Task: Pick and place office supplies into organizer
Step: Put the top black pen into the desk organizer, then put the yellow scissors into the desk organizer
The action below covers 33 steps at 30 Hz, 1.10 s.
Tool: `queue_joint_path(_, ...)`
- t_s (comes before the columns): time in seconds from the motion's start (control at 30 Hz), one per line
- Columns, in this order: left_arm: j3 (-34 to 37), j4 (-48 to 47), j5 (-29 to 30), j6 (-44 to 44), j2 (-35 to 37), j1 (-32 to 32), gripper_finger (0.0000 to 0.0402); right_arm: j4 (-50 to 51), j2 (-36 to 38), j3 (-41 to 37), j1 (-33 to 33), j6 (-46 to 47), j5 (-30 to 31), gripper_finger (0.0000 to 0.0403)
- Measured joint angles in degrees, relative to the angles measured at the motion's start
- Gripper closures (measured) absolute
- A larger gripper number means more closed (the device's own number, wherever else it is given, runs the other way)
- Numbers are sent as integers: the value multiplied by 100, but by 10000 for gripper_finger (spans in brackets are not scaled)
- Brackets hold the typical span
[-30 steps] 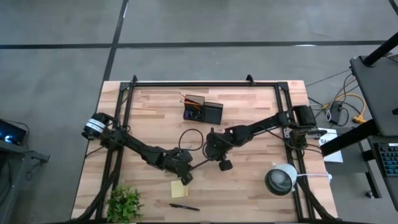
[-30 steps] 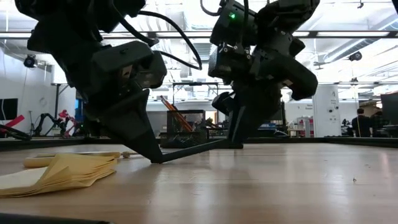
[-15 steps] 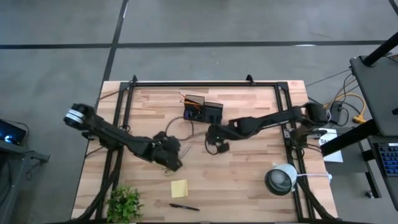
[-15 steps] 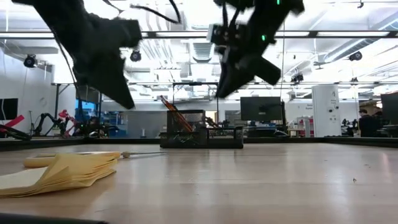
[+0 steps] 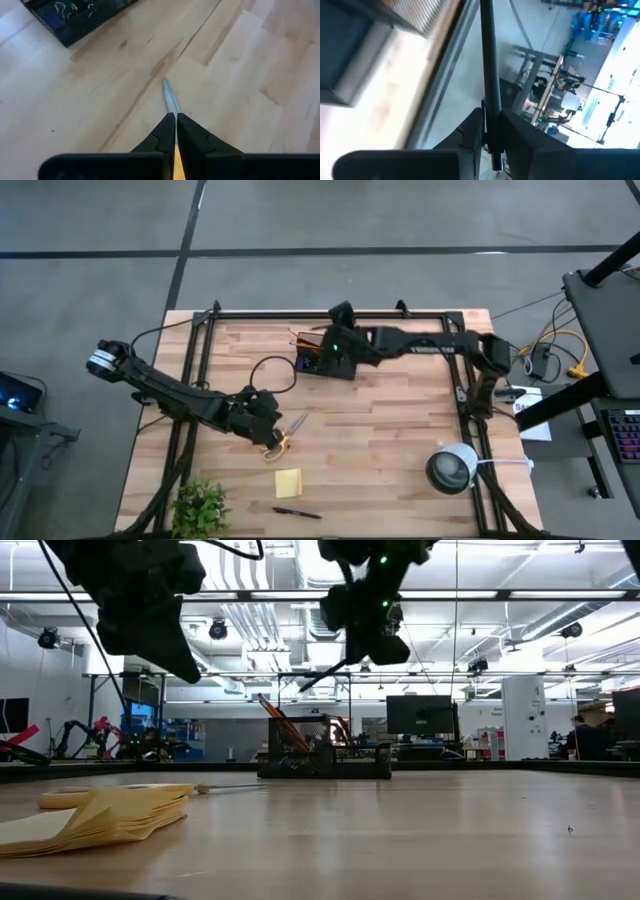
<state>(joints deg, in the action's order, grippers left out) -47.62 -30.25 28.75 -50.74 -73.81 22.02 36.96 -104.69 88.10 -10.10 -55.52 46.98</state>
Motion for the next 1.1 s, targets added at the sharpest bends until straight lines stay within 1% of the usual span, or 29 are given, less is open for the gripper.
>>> queue_joint_path(0.07,2,33,-19,2,10,2,400,250,-188,244,-165,-397,-66,351)
queue_joint_path(0.13,11,17,-17,4,20,0,400,697,-397,454,-222,-741,-258,351)
queue_joint_path(0.23,43,10,-15,5,13,0,400,1302,-742,705,-166,-693,-546,351)
queue_joint_path(0.33,85,30,-16,7,-7,0,400,1370,-940,861,-64,-362,-657,351)
queue_joint_path(0.53,253,24,-17,9,2,0,400,1281,-1200,1232,8,-501,-699,351)
queue_joint_path(0.67,280,21,-15,10,6,0,400,1243,-1355,1343,-119,-666,-1077,351)
queue_joint_path(0.73,280,19,-13,13,10,0,400,1075,-1504,1369,-150,-628,-1098,349)
queue_joint_path(0.83,280,21,11,143,10,0,400,586,-1634,1370,-130,-454,-1205,332)
queue_joint_path(0.97,280,20,24,214,10,3,400,307,-1632,1364,-97,-149,-1673,292)
queue_joint_path(1.1,279,-5,19,213,12,4,400,325,-1630,1368,-14,48,-1627,247)
